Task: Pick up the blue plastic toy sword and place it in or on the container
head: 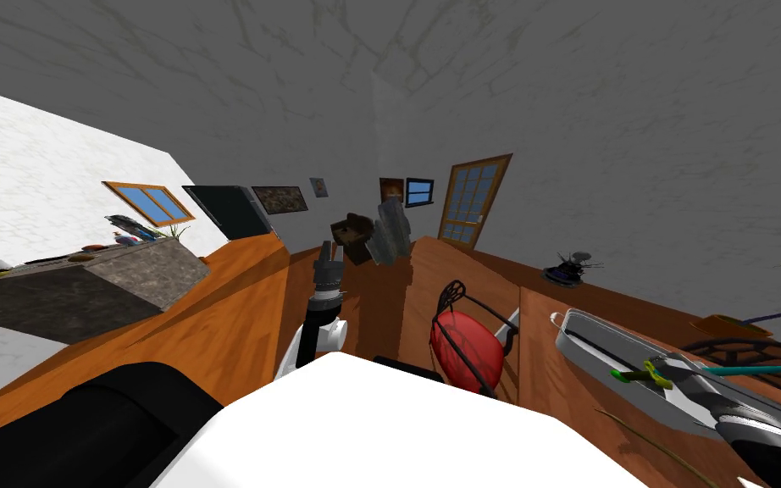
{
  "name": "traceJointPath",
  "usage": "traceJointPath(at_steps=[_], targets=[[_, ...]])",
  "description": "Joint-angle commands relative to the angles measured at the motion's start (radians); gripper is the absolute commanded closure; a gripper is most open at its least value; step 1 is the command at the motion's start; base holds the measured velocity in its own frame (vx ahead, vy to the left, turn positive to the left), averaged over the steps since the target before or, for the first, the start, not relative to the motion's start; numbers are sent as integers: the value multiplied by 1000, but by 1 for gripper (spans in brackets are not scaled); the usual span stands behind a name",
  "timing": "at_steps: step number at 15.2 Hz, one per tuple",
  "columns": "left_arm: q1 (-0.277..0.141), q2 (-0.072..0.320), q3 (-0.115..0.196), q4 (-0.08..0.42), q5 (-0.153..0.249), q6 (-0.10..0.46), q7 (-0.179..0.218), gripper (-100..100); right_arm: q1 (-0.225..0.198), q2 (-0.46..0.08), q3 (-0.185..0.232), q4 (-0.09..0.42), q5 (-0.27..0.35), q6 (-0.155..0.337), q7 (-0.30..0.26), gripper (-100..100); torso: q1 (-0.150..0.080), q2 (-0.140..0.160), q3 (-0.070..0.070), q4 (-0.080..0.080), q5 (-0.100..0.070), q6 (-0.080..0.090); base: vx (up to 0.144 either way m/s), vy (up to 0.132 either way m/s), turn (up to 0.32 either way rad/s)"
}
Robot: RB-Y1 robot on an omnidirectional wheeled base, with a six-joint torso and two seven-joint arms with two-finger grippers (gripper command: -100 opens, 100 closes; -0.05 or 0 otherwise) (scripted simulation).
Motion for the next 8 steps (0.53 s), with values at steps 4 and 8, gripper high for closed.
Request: traceJointPath(at_steps=[4,8], targets=[[0,0,0,0,0,0,0,0,15,-66,-7,-3,-5,50,-35,100,-12,-8,-3,2,7,-4,147,-53,-7],[0,0,0,0,0,0,0,0,22,-107,-8,6,-5,72,-54,100,-25,-10,-2,7,19,-5,66,-77,-3]])
